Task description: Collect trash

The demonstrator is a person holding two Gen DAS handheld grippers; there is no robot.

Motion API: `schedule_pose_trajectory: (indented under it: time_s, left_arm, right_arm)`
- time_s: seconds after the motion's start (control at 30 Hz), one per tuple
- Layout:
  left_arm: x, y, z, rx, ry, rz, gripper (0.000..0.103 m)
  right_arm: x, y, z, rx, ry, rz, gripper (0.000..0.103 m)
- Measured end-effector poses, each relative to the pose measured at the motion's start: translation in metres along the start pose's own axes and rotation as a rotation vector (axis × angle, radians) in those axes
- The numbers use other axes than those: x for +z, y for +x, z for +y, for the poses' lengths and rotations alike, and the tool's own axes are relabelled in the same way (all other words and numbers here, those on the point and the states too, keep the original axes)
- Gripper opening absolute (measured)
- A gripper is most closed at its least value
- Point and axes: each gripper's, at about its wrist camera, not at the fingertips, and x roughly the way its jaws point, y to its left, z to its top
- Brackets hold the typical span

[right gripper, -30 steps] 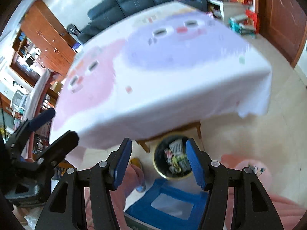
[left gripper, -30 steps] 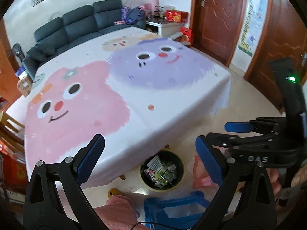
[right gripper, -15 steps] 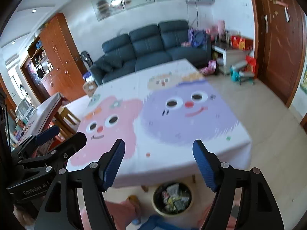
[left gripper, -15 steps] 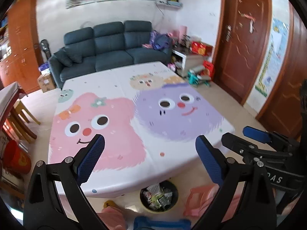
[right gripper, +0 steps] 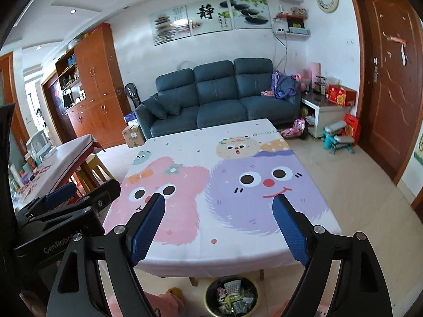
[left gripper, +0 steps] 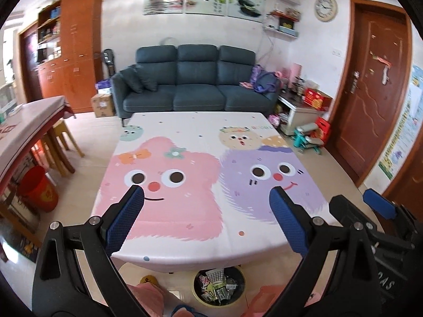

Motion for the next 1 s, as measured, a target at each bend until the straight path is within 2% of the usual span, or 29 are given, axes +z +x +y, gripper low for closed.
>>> schedule_pose_trajectory:
  time_s: [0.2, 1.0]
  left_arm:
    - [0.0, -0.016, 0.003, 0.056, -0.015, -0.033, 0.095]
    - [-0.007, -0.012, 0.002, 0.091, -0.032, 0.013, 0.095]
  right_arm:
    - [0.001, -0.003, 0.003, 0.011, 0.0, -0.017, 0.085]
    - [0.002, -0.014, 0.009, 0.003, 0.0, -0.03, 0.086]
